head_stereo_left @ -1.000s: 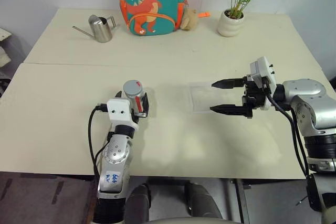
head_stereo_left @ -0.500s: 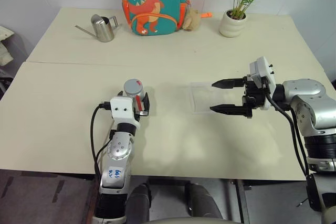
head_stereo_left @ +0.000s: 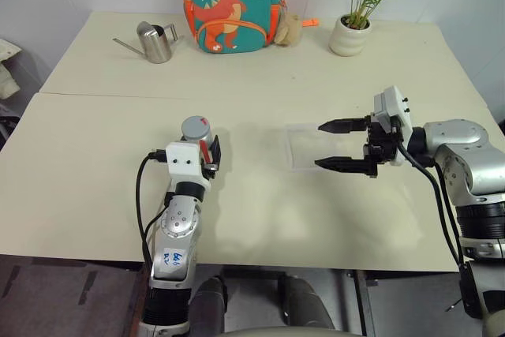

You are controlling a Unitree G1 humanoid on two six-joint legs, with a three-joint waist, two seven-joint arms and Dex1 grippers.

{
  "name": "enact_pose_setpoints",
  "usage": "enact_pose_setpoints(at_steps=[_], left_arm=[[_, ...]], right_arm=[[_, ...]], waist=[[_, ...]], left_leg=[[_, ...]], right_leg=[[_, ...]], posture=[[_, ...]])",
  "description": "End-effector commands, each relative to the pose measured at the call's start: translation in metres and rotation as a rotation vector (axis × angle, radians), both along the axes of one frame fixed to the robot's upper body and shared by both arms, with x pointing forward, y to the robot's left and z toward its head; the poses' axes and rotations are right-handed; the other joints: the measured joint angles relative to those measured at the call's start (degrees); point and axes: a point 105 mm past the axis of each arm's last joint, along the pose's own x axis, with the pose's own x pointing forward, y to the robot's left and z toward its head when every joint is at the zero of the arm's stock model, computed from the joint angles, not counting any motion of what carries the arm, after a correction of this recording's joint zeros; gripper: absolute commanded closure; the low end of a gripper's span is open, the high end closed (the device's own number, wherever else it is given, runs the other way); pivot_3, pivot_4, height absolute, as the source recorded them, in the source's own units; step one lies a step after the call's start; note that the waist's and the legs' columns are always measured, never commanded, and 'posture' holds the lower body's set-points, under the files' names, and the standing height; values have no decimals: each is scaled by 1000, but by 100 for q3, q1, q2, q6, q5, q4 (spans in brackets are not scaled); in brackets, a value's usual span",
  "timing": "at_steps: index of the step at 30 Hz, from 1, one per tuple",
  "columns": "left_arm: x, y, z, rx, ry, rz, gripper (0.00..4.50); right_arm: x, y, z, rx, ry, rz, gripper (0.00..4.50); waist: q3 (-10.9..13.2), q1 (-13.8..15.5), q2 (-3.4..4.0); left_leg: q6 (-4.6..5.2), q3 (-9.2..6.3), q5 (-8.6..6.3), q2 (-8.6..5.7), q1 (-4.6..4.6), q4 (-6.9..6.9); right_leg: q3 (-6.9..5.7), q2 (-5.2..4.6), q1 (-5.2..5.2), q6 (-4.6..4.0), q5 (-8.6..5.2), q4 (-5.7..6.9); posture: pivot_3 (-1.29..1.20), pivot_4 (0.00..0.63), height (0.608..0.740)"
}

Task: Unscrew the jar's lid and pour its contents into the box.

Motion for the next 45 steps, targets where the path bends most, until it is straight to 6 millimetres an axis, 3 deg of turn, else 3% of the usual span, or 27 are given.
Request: enact_pose_setpoints(at_steps=[1, 20, 29, 37, 42, 45], left_arm=[[-3, 2, 14, 6, -64, -15, 1546], [-28, -7, 7, 45, -30, -345, 1546], [-23, 11, -6, 130, 76, -301, 1546], [-27, 4, -5, 131, 49, -349, 1546], [-28, 4, -6, 135, 51, -342, 21], [-28, 7, -6, 146, 46, -325, 21]], right_arm=[[-2, 0, 6, 4, -38, 4, 0], [0, 2, 3, 5, -34, -5, 0], [1, 2, 3, 9, -33, -14, 0], [1, 2, 3, 5, -35, -17, 0], [1, 2, 3, 4, -37, -18, 0], [2, 2, 3, 3, -37, -19, 0]], waist=[[0, 0, 0], [0, -6, 0], [0, -19, 1], [0, -15, 1], [0, -15, 1], [0, -15, 1]], left_leg=[[0, 0, 0, 0, 0, 0], [0, 0, 0, 1, 0, -1], [0, 0, 0, 1, 2, -1], [0, 0, 0, 1, 2, -1], [0, 0, 0, 1, 1, -1], [0, 0, 0, 1, 1, -1]], right_leg=[[0, 0, 0, 0, 0, 0], [0, 0, -1, -2, -1, 1], [1, 0, 0, -2, -1, 1], [1, 0, 0, -2, -1, 1], [1, -1, 0, -2, -1, 0], [1, -1, 0, -2, -1, 0]], posture=[[0, 150, 740], [0, 150, 740], [0, 150, 740], [0, 150, 740], [0, 150, 740], [0, 150, 740]])
